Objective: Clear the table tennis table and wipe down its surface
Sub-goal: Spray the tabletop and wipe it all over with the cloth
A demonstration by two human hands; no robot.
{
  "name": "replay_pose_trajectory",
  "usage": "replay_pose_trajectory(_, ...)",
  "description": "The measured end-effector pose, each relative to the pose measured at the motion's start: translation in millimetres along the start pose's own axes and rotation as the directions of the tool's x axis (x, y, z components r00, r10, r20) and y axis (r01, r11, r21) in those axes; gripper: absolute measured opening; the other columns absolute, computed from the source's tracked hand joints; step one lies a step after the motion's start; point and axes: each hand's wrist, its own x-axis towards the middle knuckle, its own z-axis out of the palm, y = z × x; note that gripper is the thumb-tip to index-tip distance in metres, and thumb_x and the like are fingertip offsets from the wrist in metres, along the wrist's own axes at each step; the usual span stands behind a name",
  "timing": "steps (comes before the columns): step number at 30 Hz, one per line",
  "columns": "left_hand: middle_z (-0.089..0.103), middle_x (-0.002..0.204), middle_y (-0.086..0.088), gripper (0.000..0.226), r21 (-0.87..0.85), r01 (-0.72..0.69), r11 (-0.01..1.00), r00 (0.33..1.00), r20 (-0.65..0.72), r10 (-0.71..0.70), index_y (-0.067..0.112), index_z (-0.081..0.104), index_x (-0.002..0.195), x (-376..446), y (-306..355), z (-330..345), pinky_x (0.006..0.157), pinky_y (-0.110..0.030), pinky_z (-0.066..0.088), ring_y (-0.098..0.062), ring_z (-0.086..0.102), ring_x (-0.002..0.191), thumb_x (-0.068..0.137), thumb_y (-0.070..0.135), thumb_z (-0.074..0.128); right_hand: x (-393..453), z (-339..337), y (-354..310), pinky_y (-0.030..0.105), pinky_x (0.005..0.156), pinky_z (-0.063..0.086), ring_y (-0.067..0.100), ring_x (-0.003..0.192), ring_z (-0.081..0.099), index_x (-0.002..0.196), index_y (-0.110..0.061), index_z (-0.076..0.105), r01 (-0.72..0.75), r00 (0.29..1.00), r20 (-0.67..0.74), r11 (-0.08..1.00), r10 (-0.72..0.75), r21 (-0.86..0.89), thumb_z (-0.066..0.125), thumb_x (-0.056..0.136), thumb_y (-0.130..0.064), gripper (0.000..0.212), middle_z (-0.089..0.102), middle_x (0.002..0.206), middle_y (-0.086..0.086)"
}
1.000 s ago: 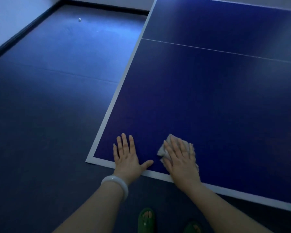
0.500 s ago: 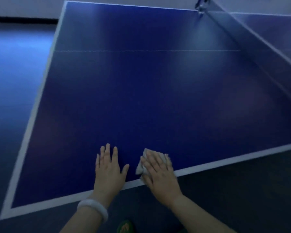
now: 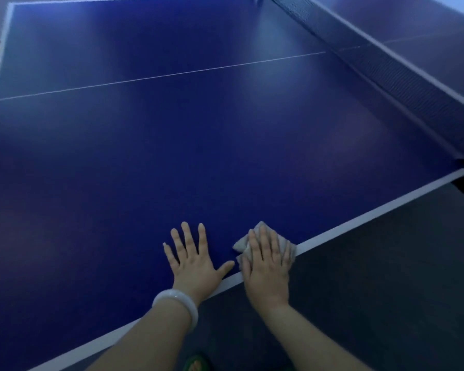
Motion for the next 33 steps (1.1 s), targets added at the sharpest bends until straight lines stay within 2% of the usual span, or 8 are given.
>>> replay_pose_trajectory(3, -0.056, 0.139, -0.01, 0.112, 0.001, 0.014, 1.0, 1.0, 0.024, -0.014, 0.026, -0.046, 0.136, 2, 0, 1, 0.105, -0.056, -0.03, -0.034, -0.051, 0.128, 0.076, 0.088, 0.024, 6, -4, 40, 0.053, 0.12, 0.011, 0.017, 0.152, 0.005, 0.154, -0.023, 0.026, 0.212, 0.976, 0.05, 0.977, -0.212, 0.002, 0.025, 0.101, -0.047, 0.058, 0.013, 0.164, -0.001)
replay_pose_trajectory(6, -0.059, 0.137, -0.006, 0.111, -0.004, 0.028, 1.0, 0.999, 0.042, -0.028, 0.028, -0.048, 0.133, 4, 1, 2, 0.106, -0.055, -0.029, -0.032, -0.054, 0.125, 0.074, 0.089, 0.023, 34, -12, 86, 0.047, 0.123, 0.005, 0.015, 0.152, -0.002, 0.156, -0.021, 0.022, -0.069, 0.998, 0.002, 0.998, 0.069, 0.011, 0.025, 0.105, -0.038, 0.053, 0.005, 0.165, -0.001)
replay_pose_trajectory(9, -0.064, 0.13, -0.002, 0.11, -0.012, 0.03, 0.999, 0.998, 0.054, -0.03, 0.031, -0.05, 0.13, 5, -1, 2, 0.104, -0.053, -0.032, -0.028, -0.061, 0.116, 0.066, 0.093, 0.015, 54, -24, 104, 0.045, 0.122, 0.011, 0.018, 0.15, 0.013, 0.153, -0.022, 0.029, -0.31, 0.948, -0.048, 0.946, 0.315, 0.093, 0.025, 0.105, -0.036, 0.05, 0.017, 0.163, -0.003)
replay_pose_trajectory(14, -0.066, 0.125, -0.001, 0.109, -0.002, 0.044, 0.999, 0.996, 0.079, -0.043, 0.034, -0.054, 0.123, 8, 0, 0, 0.107, -0.054, -0.029, -0.031, -0.05, 0.129, 0.065, 0.094, 0.016, 48, -35, 110, 0.042, 0.104, 0.033, 0.021, 0.131, 0.036, 0.142, -0.024, 0.044, -0.354, 0.933, -0.038, 0.929, 0.359, 0.106, 0.038, 0.103, -0.037, 0.041, 0.032, 0.154, -0.005)
replay_pose_trajectory(18, -0.062, 0.13, -0.003, 0.11, 0.02, 0.068, 0.997, 0.992, 0.104, -0.07, 0.034, -0.05, 0.125, 10, 3, -4, 0.11, -0.056, -0.025, -0.035, -0.042, 0.136, 0.071, 0.092, 0.026, 27, -46, 128, 0.035, 0.096, 0.04, 0.02, 0.114, 0.04, 0.132, -0.019, 0.053, -0.225, 0.973, -0.009, 0.952, 0.232, 0.207, 0.051, 0.1, -0.026, 0.033, 0.043, 0.14, -0.002)
replay_pose_trajectory(21, -0.043, 0.15, -0.012, 0.115, 0.095, 0.109, 0.989, 0.987, 0.109, -0.12, 0.025, -0.037, 0.142, 8, 11, -12, 0.114, -0.058, -0.014, -0.039, -0.031, 0.142, 0.075, 0.089, 0.031, 7, -50, 147, 0.033, 0.089, 0.043, 0.015, 0.105, 0.04, 0.119, -0.017, 0.058, -0.131, 0.991, 0.024, 0.934, 0.131, 0.332, 0.061, 0.093, -0.014, 0.027, 0.046, 0.127, -0.006)
replay_pose_trajectory(25, -0.01, 0.162, -0.015, 0.094, 0.056, 0.121, 0.991, 0.992, 0.01, -0.122, 0.016, -0.006, 0.155, -5, 47, -22, 0.12, -0.055, 0.007, -0.04, -0.006, 0.148, 0.091, 0.07, 0.036, -17, -57, 178, 0.022, 0.085, 0.036, 0.013, 0.104, 0.043, 0.108, -0.019, 0.062, -0.225, 0.974, 0.105, 0.822, 0.2, 0.523, 0.06, 0.096, -0.02, 0.013, 0.051, 0.11, -0.009)
replay_pose_trajectory(33, 0.039, 0.141, -0.003, 0.054, 0.098, -0.346, 0.933, 0.937, -0.015, 0.349, 0.015, 0.036, 0.142, -43, 200, 4, 0.108, -0.032, 0.035, -0.018, 0.039, 0.13, 0.1, 0.048, 0.04, -60, -94, 275, 0.022, 0.089, 0.034, 0.008, 0.107, 0.038, 0.108, -0.03, 0.056, -0.394, 0.919, 0.217, 0.761, 0.33, 0.515, 0.063, 0.092, -0.03, 0.018, 0.047, 0.11, -0.013)
